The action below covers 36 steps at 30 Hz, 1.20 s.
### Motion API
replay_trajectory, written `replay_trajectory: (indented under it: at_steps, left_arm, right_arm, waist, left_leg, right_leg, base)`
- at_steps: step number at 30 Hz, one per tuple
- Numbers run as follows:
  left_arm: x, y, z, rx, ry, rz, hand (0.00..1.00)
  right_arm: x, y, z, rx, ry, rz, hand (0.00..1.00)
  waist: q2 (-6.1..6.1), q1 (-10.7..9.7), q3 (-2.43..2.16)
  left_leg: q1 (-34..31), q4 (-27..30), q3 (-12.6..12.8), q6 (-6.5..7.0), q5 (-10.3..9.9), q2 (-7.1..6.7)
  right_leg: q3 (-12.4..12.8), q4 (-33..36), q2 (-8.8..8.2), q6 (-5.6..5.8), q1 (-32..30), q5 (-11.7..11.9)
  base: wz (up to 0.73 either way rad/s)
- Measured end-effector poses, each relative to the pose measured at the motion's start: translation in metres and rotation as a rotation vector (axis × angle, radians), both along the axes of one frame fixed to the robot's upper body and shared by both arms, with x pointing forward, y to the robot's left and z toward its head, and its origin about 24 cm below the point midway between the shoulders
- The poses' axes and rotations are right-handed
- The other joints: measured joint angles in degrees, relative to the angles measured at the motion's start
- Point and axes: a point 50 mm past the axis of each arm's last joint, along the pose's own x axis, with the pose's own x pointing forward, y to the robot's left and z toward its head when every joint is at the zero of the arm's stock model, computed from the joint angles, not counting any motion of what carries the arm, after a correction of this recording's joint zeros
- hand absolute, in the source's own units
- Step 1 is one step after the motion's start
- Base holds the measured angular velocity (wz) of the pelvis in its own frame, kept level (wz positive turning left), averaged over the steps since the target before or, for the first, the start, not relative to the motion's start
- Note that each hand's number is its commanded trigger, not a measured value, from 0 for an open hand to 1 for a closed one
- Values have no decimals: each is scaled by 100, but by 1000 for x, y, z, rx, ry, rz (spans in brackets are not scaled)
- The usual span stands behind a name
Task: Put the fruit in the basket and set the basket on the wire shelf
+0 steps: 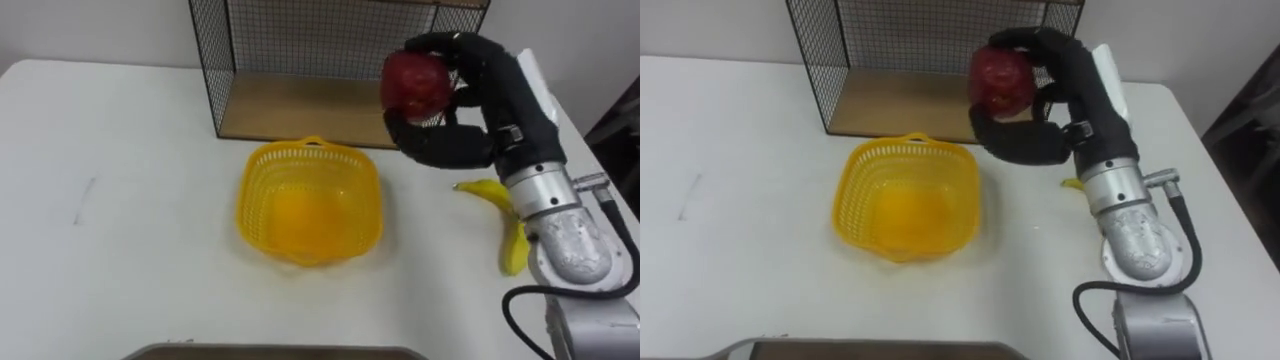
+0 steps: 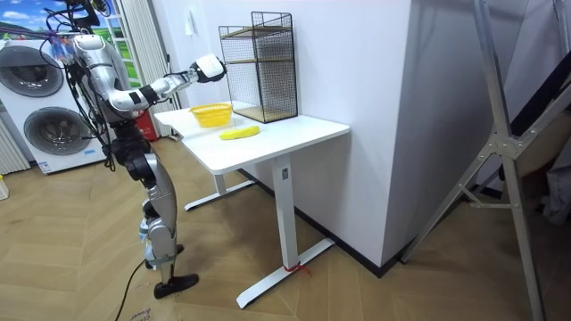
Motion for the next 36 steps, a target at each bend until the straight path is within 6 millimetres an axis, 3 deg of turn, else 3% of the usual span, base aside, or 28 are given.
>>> replay_trajectory:
  at_steps: [3,9,17,20,21,22,36]
  left_arm:
    - [8,2,1,7,-14,-21,0]
    - [9,3,1,15,-16,-31,0]
    - [13,0,1,4,-15,-62,0]
    - [13,0,1,4,-16,-63,0]
    - [13,0,1,4,-16,-64,0]
    - [13,0,1,4,-17,-64,0]
    - [14,0,1,5,-18,-67,0]
  right_arm:
    - [-1,14,-6,-23,36,71,100]
    - [-5,33,-14,-62,107,206,100]
    - [-7,37,-18,-95,146,266,100]
    - [-8,37,-19,-100,154,280,89]
    - [-8,37,-19,-103,158,287,72]
    - [-8,38,-19,-104,160,290,0]
    - [-9,40,-21,-113,191,328,0]
  waist:
    - [-43,134,-10]
    - [-50,163,15]
    - [9,157,55]
    - [6,156,54]
    - [4,156,53]
    - [2,156,52]
    - [-4,161,60]
  left_leg:
    - [0,4,46,0,1,3]
    - [-35,5,18,1,1,4]
    - [-52,-1,-31,1,1,4]
    - [-61,-3,-33,1,0,4]
    - [-66,-3,-33,1,0,4]
    - [-69,-3,-35,1,0,4]
    - [-46,4,-19,1,1,5]
  right_leg:
    - [37,0,2,-3,-51,6]
    - [5,-1,0,-1,-43,7]
    - [-27,0,0,-1,-46,7]
    - [-38,0,0,-1,-50,7]
    - [-43,-1,0,-1,-52,7]
    - [-47,-1,0,-1,-53,7]
    - [-25,6,-1,-1,-38,8]
  base:
    - [-9]
    - [2]
    - [0]
    - [0]
    - [0]
    - [0]
    - [0]
